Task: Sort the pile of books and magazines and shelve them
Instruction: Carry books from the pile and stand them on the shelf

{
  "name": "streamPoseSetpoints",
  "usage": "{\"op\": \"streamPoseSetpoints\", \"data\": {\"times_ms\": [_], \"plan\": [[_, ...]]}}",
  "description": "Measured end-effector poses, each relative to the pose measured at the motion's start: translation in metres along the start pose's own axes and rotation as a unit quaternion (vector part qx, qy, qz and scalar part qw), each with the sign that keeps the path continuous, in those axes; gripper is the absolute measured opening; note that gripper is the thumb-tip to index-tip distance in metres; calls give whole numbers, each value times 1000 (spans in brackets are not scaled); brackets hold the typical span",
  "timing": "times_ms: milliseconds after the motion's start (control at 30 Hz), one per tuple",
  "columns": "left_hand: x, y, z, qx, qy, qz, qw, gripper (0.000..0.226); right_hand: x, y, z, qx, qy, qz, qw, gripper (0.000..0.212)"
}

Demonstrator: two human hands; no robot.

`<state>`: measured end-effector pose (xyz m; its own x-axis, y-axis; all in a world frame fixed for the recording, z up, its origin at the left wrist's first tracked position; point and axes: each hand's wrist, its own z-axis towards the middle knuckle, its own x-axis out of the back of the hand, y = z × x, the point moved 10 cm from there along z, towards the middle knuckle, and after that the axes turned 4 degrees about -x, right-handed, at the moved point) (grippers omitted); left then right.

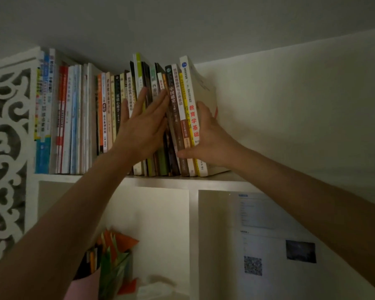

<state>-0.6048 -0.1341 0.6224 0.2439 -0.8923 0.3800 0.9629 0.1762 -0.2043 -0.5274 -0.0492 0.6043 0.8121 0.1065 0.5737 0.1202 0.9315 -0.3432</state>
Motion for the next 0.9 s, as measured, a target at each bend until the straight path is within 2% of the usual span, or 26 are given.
{"op": "streamPoseSetpoints", "data": {"times_ms": [200,400,433,500,567,667,700,800,900], "plan": [[-12,-13,8,23,5,13,1000,52,-3,6,4,40,4,-47,998,124],[-11,-8,-6,15,42,-81,996,53,-1,1,-9,33,-22,-39,998,117],[-10,-5,-17,17,58,-97,993,52,1,-1,-17,25,-29,-32,999,110],[-6,7,-40,2,76,-111,991,52,13,-2,-34,-3,-30,-44,999,79],[-2,24,-63,-23,78,-135,988,50,39,-9,-61,-13,20,-87,996,48],[6,57,-99,-36,78,-227,970,36,91,-20,-115,7,159,-118,980,33],[6,72,-113,-37,74,-257,963,32,103,-23,-137,10,179,-115,977,26],[-7,124,-154,-34,29,-335,941,29,117,-6,-205,-36,170,-99,980,16],[-40,188,-197,-26,-38,-402,915,24,119,35,-282,-110,136,-101,979,16]]}}
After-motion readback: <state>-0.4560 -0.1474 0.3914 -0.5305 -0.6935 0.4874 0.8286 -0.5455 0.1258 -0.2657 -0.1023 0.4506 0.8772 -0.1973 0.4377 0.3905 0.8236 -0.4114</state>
